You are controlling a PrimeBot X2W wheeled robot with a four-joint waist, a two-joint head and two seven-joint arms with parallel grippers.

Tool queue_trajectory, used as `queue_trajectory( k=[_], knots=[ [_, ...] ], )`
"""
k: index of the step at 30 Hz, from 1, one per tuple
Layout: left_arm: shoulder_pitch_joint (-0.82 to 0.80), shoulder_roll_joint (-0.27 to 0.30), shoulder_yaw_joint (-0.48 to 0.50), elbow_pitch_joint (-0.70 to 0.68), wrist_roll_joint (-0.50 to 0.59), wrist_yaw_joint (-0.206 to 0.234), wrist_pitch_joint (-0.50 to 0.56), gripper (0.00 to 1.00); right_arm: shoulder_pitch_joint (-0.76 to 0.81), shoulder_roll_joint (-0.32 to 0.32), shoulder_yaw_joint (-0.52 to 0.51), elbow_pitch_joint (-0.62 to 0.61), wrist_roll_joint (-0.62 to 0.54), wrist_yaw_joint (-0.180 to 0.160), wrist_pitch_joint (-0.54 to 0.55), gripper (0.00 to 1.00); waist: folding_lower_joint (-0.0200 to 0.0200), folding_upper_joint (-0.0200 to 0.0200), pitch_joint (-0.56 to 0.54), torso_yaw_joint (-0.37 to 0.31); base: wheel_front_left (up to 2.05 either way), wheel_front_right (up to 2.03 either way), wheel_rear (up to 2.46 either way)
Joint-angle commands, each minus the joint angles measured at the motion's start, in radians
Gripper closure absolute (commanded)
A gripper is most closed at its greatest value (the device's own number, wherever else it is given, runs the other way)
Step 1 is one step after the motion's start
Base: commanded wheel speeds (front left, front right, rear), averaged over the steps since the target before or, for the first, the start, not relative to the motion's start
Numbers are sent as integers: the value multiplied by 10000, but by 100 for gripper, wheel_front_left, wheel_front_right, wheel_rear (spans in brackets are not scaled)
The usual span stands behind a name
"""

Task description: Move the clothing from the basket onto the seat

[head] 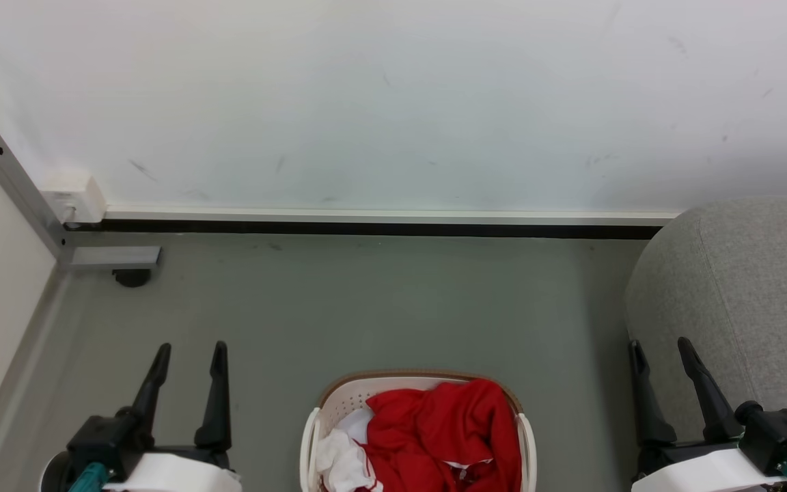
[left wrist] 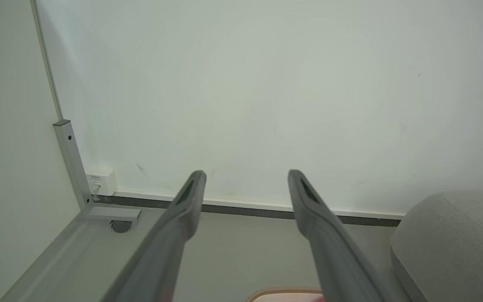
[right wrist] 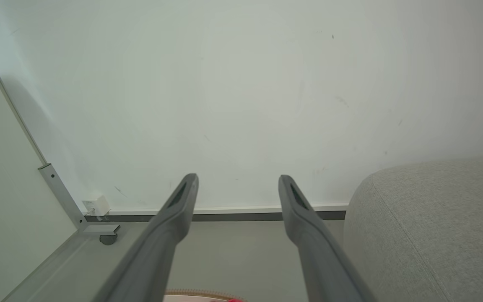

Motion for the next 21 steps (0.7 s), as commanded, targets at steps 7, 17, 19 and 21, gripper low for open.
queue_trajectory(
  k=[7, 17, 19, 21],
  knots=[
    [-107, -39, 91, 61, 684, -79, -216, 0, -186, -83, 96, -41, -526, -19, -176, 0, 0, 0, 18, 10, 0, 0, 0],
    [-115, -123, 273, 181, 831, -176, -327, 0, -197, -81, 193, -24, -841, -21, -295, 0, 0, 0, 30, 25, 0, 0, 0],
    [-119, -139, 311, 222, 746, -232, -327, 0, -196, -79, 194, -14, -834, -21, -289, 0, 0, 0, 34, 21, 0, 0, 0],
    [-130, -150, 342, 253, 740, -258, -327, 0, -202, -79, 195, -3, -830, -21, -284, 0, 0, 0, 43, 18, 0, 0, 0]
  ],
)
